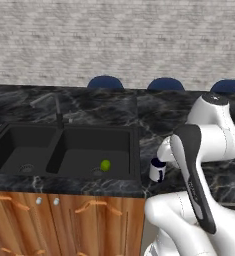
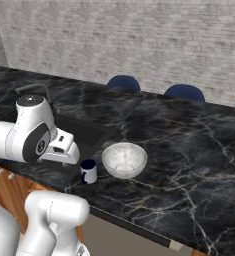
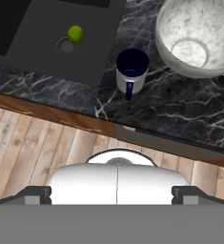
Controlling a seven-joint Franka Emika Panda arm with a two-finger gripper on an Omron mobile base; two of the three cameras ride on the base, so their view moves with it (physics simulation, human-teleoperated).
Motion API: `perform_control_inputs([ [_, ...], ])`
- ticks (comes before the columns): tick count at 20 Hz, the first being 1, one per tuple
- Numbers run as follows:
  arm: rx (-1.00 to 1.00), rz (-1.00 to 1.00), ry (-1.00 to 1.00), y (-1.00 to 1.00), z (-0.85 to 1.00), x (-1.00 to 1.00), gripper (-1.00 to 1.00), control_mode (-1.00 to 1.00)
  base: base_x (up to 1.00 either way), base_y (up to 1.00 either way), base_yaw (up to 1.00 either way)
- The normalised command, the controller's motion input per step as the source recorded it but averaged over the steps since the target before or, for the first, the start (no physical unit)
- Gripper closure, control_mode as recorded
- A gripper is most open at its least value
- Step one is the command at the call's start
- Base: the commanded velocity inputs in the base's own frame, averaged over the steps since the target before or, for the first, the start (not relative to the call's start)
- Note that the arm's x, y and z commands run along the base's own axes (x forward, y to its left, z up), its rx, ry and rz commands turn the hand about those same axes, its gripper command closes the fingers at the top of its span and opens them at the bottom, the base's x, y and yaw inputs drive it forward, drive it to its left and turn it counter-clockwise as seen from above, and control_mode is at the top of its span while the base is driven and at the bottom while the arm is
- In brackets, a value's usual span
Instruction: Clear the mugs and bowl far away from the sink.
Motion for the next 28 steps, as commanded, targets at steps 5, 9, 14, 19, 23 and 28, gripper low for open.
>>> perform_control_inputs([
  [5, 0.00, 0.00, 0.02, 0.00, -0.36, 0.44, -1.00, -1.00, 0.00, 0.00, 0.00],
  [9, -0.01, 0.00, 0.00, -0.03, -0.64, 0.28, -1.00, -1.00, 0.00, 0.00, 0.00],
  [14, -0.03, 0.00, -0.01, -0.14, -0.49, 0.16, -1.00, -1.00, 0.00, 0.00, 0.00],
  [19, -0.05, 0.00, -0.08, -0.10, -0.41, 0.15, -1.00, -1.00, 0.00, 0.00, 0.00],
  [23, 0.00, 0.01, -0.05, 0.00, -0.16, 0.42, -1.00, -1.00, 0.00, 0.00, 0.00],
  [28, 0.00, 0.00, -0.03, -0.03, -0.15, 0.31, -1.00, -1.00, 0.00, 0.00, 0.00],
])
